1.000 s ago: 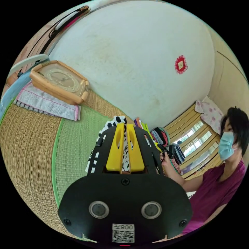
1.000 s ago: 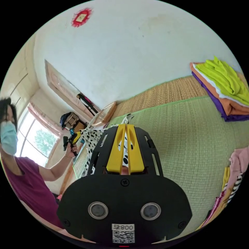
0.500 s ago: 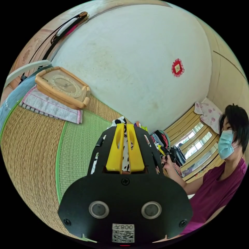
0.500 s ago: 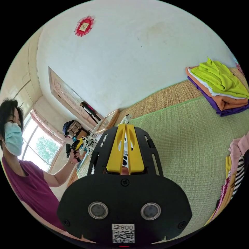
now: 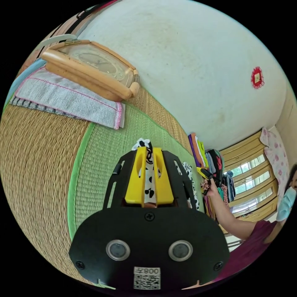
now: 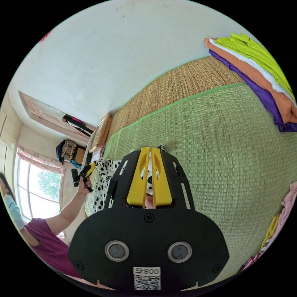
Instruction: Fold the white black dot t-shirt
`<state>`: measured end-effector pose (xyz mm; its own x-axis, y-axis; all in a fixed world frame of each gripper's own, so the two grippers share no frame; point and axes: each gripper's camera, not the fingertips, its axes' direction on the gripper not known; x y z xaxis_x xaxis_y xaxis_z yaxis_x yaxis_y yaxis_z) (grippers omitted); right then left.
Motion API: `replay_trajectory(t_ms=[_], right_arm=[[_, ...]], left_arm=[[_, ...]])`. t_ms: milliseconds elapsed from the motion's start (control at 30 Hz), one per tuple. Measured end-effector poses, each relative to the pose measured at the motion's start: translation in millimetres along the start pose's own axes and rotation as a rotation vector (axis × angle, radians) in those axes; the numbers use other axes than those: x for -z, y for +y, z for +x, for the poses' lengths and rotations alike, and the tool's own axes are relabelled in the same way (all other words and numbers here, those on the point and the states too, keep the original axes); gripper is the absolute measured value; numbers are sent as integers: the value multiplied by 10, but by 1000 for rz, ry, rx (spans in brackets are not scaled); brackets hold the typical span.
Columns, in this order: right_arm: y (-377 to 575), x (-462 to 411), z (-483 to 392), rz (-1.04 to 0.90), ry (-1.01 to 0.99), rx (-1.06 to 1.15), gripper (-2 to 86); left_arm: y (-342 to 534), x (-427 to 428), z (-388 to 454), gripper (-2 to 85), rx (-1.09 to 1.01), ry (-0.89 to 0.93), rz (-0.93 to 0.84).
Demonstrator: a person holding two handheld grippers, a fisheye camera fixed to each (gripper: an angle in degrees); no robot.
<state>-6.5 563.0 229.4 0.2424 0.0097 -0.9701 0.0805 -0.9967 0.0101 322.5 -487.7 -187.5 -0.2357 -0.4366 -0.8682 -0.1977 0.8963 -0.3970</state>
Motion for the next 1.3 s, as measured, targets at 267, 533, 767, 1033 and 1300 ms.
replay_trajectory(t_ms=[267, 533, 767, 1033, 1300], right_arm=[[270, -7, -535, -19, 4, 181, 3], [451, -665, -884, -207, 247, 261, 1], [296, -681, -1300, -151, 262, 361, 3], [-73, -1109, -1566, -194, 281, 403, 2], [-271, -1270, -1426, -217, 280, 343, 2]], left_arm=[[178, -53, 209, 62, -88, 2, -18], [207, -584, 473, 63, -128, -102, -90], [-155, -1257, 1366, 67, -484, -187, -213], [-304, -2212, 1511, 8, -467, -367, -355], [-344, -2484, 1546, 21, -352, -296, -278]])
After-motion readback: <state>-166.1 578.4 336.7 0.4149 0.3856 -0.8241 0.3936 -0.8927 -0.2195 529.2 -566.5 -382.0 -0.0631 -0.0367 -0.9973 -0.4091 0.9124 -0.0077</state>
